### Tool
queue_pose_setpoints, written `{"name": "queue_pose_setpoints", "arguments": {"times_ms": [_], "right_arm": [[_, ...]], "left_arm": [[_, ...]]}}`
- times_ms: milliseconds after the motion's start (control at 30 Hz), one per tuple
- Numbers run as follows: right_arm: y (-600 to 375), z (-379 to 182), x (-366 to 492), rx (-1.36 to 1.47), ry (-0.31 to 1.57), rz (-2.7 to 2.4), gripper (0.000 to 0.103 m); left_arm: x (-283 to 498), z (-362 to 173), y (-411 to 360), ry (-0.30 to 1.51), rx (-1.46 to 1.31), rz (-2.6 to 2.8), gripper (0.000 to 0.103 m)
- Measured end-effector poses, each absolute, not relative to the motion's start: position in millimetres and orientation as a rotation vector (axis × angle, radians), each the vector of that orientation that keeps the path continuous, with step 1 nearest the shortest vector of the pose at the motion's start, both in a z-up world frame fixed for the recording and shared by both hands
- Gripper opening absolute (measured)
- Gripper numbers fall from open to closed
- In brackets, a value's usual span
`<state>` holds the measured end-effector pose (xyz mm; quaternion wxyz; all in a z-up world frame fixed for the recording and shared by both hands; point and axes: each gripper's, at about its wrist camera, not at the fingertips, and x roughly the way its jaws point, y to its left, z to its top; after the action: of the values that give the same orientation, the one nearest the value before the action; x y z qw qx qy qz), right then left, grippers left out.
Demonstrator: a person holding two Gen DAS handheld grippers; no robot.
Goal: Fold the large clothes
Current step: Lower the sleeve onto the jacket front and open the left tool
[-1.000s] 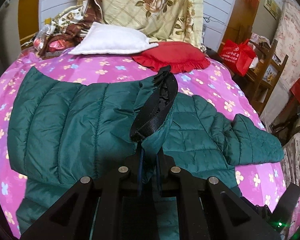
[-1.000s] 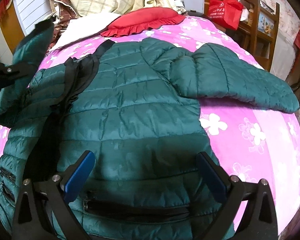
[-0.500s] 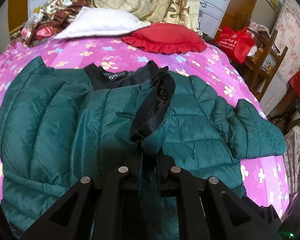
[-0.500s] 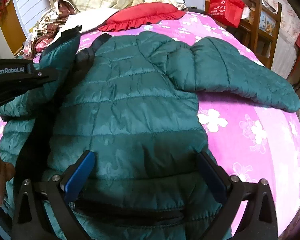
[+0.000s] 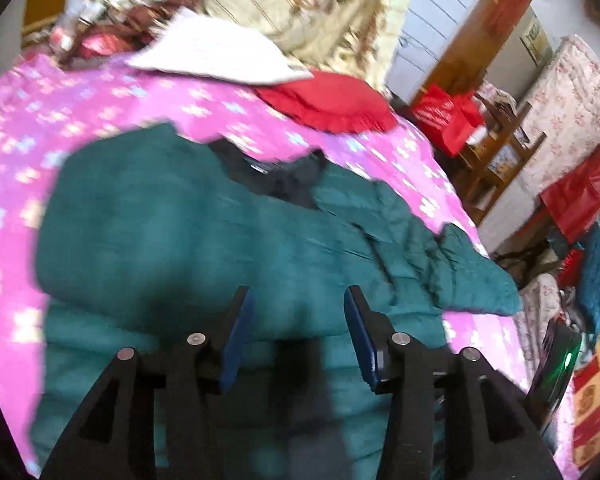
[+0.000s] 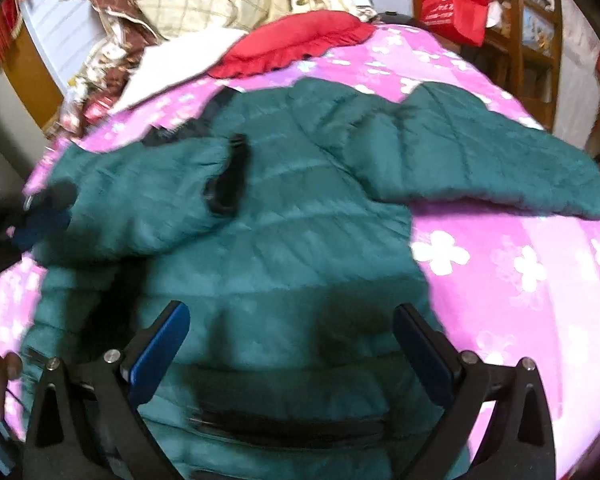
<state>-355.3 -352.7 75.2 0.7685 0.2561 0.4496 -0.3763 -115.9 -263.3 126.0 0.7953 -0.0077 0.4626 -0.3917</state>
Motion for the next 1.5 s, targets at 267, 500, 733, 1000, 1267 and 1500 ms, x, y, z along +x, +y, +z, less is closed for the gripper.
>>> {"name": "queue_pose_setpoints", "arguments": {"times_ms": [267,500,733,1000,1267,1500], "right_arm": [[-379.3,68.4,-291.4,0.547,0.982,-0.794,0.103],[-400.7,42.2,-258.4,0.600,0.990,-0.698,0.025],[-407.3,89.0,-259.6,0.343,0.899,-0.832,0.017],[-462.3,50.7,-259.8,0.345,0.989,-0.959,0.016],[-426.6,92.9,-276.0,0.339,0.887,-0.914,0.050],[-412.7,73.8,-217.1,0.317,0.965,-0.692,0.053]], "left_arm": [[-72.0,129.7,-172.8,0.934,0.015,-0.579,0.025],[-43.2,110.2,-148.1,0.946,0.002,-0.450,0.025],[-29.4,81.9,-156.6,1.005,-0.033,-0.432,0.025],[-32.1,73.0,-182.8,1.019,-0.017,-0.444,0.025],[-20.8,79.0,-208.9,0.957,-0.009,-0.413,0.025],[-12.3,62.4,-229.7,0.943,0.054,-0.371,0.025]]}}
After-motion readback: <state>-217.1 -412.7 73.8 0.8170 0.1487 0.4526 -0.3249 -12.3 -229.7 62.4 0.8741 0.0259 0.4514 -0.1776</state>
